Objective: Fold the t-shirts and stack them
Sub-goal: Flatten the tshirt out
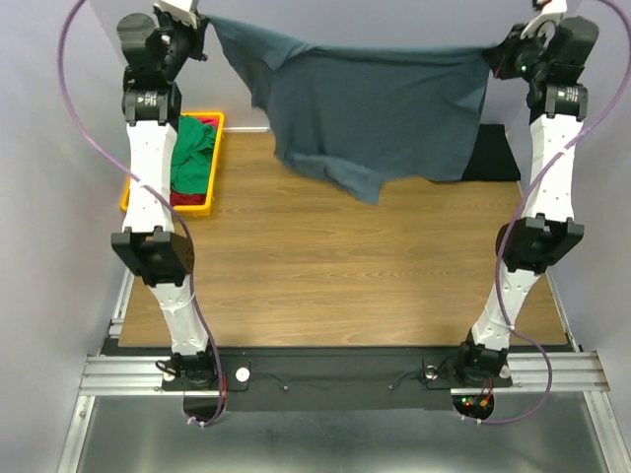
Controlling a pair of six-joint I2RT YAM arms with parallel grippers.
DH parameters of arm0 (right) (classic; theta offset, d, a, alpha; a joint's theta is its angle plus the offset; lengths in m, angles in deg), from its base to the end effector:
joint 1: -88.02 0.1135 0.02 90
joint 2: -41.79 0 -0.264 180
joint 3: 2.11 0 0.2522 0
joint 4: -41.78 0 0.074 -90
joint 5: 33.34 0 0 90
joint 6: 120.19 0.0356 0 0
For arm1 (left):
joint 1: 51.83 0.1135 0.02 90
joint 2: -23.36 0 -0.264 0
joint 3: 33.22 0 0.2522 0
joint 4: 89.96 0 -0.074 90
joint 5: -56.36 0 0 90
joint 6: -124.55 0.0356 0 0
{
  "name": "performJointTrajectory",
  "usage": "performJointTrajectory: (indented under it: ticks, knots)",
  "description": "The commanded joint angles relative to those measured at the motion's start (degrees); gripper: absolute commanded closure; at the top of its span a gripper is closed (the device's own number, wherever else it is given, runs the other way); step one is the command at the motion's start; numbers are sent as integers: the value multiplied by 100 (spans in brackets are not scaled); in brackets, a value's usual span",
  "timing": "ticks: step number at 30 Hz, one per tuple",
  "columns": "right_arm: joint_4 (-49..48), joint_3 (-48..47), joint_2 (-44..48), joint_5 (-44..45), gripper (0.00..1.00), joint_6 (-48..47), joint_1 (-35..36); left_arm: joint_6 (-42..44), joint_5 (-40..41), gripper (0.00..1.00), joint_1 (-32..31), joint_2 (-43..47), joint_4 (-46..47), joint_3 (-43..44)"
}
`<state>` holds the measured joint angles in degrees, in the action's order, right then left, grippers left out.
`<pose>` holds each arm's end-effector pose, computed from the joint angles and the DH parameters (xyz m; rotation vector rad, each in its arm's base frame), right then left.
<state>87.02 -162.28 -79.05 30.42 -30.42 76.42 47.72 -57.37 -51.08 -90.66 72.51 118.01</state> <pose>0.4496 -0.0762 0.4891 -0.1797 1.6585 0.2268 0.4288 -0.0087 0.5430 0.4877 1.1591 -0.0440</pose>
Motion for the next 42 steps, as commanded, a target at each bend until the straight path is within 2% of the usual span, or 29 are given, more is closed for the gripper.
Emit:
performJointTrajectory:
  ticks: [1, 5, 6, 7, 9, 10, 11, 12, 14, 15, 16, 18, 20, 21, 24, 26, 27, 28, 29, 30, 31, 32, 33, 34, 38, 41, 42]
  knots:
    - [-1768, -11, 946, 216, 99, 251, -80, 238, 211, 100, 214, 1529, 1608, -341]
    - [-1812, 1207, 1605, -328, 99, 77, -80, 572, -323, 100, 364, 2435, 1686, -1606]
    - [-1795, 2081, 1938, -555, 99, 76, -80, 747, -439, 100, 364, 2828, 1573, -2349]
    - [-1795, 2499, 1941, -688, 99, -168, -88, 870, -562, 100, 364, 3050, 1511, -2800]
    - [-1786, 3466, 2528, -804, 99, -530, -80, 1458, -957, 100, 373, 3472, 1099, -3688]
    - [-1760, 4323, 2730, -847, 99, -670, -80, 1669, -1028, 100, 373, 3918, 993, -4658]
    - [-1682, 4714, 3054, -865, 99, -1046, -80, 2072, -1072, 100, 364, 4148, 897, -5172]
    - [-1637, 5440, 3240, -839, 99, -1206, -80, 2441, -1221, 100, 364, 4542, 391, -6022]
    - [-1366, 6007, 3522, -743, 100, -1715, -80, 3024, -1240, 100, 346, 4940, -245, -6782]
    - [-1216, 6280, 3793, -699, 99, -1943, -80, 3521, -1283, 100, 355, 5290, -891, -7395]
    - [-1076, 6718, 3900, -672, 100, -2346, -80, 3952, -1371, 100, 338, 5450, -1393, -7645]
    - [-602, 7090, 4085, -523, 99, -2717, -80, 4167, -1433, 100, 320, 5801, -2290, -8128]
    - [-111, 7580, 4339, -400, 100, -3217, -80, 5060, -1477, 100, 303, 6197, -3108, -8595]
    - [84, 7740, 4436, -330, 99, -3386, -80, 5177, -1434, 100, 294, 6416, -3617, -8823]
    - [980, 8459, 4823, -268, 99, -4229, -88, 6239, -1215, 100, 285, 6716, -4812, -9123]
    - [1411, 8768, 5033, -110, 99, -4895, -80, 6792, -1091, 100, 285, 6848, -5246, -9229]
    - [1761, 9066, 5191, 143, 99, -5264, -80, 7117, -995, 89, 276, 6979, -5700, -9273]
    - [1904, 9199, 5280, 293, 91, -5459, -80, 7121, -941, 76, 276, 7050, -5949, -9273]
    - [2262, 9296, 5377, 443, 76, -5635, -80, 7008, -880, 64, 276, 7129, -6055, -9256]
    - [2370, 9375, 5473, 705, 39, -5750, -80, 6937, -792, 48, 276, 7322, -6048, -9195]
    - [2441, 9498, 5596, 821, 19, -5812, -80, 6901, -731, 43, 285, 7411, -6048, -9020]
    - [2511, 9482, 5693, 892, 5, -5952, -80, 6918, -686, 35, 268, 7481, -6048, -8949]
    - [2651, 9438, 5807, 927, 0, -5980, -80, 6953, -564, 22, 267, 7543, -6039, -8896]
    - [2687, 9238, 5808, 928, 0, -5954, -80, 6962, -502, 20, 267, 7587, -6039, -8843]
    - [2836, 8544, 5344, 683, 0, -5516, -80, 6866, -334, 20, 276, 7438, -5943, -8781]
    - [2837, 8252, 4781, 252, 8, -5208, -80, 6569, -833, 23, 267, 7175, -5575, -8825]
    - [2828, 8190, 4632, 86, 16, -5093, -71, 6384, -940, 25, 259, 6939, -5164, -8816]
